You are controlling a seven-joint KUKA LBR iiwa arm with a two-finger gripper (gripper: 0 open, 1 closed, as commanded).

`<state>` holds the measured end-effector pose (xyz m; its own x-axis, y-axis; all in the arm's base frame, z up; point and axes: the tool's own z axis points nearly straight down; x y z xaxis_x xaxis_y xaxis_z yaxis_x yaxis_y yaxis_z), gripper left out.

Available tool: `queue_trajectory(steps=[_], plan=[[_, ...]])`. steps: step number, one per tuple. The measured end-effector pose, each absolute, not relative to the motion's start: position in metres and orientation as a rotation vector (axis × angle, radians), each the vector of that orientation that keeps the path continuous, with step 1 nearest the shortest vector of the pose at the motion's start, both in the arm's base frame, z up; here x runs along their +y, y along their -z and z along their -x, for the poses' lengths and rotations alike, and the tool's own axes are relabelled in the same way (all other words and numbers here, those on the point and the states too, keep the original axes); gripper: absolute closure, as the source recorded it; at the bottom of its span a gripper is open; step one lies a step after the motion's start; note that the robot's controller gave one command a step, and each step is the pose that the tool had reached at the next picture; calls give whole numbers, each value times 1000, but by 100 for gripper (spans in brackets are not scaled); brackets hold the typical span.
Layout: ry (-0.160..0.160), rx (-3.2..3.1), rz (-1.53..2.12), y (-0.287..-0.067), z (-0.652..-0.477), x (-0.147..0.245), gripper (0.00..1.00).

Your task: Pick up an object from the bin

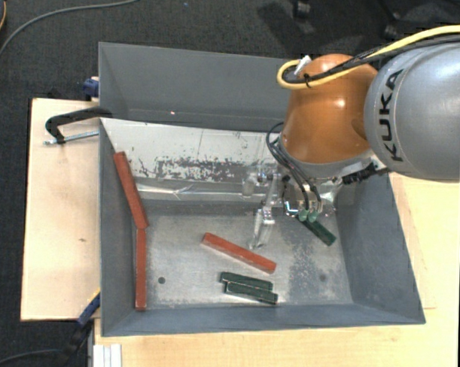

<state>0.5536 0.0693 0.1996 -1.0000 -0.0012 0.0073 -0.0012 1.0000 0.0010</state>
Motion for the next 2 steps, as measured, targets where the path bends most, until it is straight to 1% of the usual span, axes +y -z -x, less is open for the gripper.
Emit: queue_trajectory(steps=[1, 2], plan=[[1, -3134, 90, -67, -540, 83, 0], [5, -3146, 154, -103, -544, 87, 0]])
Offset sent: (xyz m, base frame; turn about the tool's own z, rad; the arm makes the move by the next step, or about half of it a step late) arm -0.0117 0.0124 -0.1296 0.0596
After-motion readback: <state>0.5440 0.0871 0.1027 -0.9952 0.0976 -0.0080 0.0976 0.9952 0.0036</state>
